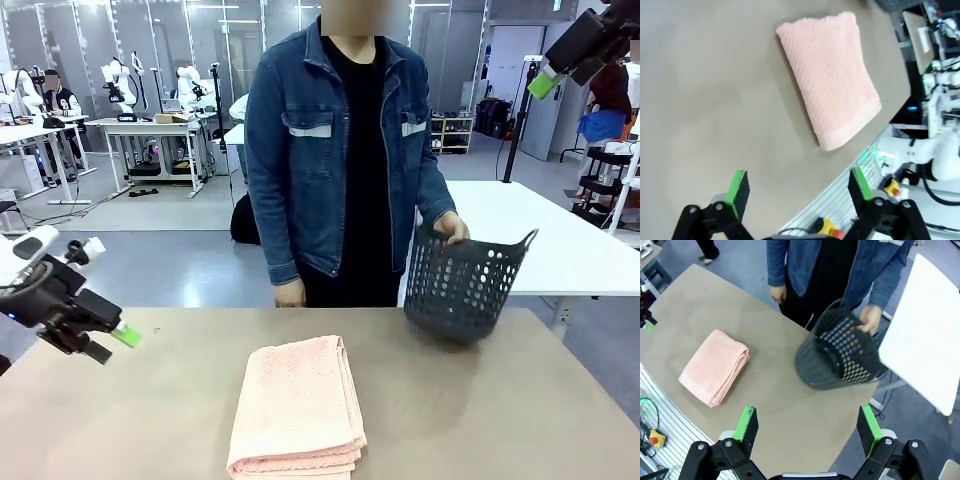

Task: Fold the towel.
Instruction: Pick up the 100 cm Hotel Towel and place it on the left side of the table.

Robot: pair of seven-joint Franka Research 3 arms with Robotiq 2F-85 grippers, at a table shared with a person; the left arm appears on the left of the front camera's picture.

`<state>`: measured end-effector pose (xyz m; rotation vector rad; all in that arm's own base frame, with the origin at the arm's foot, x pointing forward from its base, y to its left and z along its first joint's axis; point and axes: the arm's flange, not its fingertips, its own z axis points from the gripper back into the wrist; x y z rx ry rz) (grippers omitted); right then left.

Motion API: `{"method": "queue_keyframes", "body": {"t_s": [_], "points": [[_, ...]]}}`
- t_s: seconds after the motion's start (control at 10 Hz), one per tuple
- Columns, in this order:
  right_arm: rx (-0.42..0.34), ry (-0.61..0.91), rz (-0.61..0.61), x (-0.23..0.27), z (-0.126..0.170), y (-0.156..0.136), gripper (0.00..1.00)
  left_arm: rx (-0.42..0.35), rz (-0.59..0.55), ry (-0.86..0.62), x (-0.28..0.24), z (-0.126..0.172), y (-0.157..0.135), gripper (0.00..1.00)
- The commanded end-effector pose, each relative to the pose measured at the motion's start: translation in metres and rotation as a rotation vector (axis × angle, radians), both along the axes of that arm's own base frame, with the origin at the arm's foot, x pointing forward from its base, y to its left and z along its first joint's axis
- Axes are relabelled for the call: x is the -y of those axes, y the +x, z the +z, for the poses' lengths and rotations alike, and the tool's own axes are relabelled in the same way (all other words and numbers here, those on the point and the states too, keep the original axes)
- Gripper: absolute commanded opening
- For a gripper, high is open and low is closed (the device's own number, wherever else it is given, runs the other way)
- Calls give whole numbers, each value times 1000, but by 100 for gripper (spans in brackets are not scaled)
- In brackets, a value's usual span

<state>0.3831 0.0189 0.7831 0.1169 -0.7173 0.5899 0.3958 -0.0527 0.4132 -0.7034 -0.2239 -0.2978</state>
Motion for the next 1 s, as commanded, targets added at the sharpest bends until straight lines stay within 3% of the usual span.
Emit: {"method": "queue_keyframes", "body": {"t_s": [0.0, 0.1, 0.7, 0.9], "points": [[1, 9, 1, 0, 1, 2, 100, 33, -24, 8, 14, -9, 7, 100], [1, 9, 1, 0, 1, 2, 100, 0, 0, 0, 0, 0, 0, 100], [1, 9, 1, 0, 1, 2, 100, -3, 19, 3, -2, -2, 2, 100], [1, 9, 1, 0, 1, 2, 100, 49, 54, -147, 6, -31, 7, 100]]}}
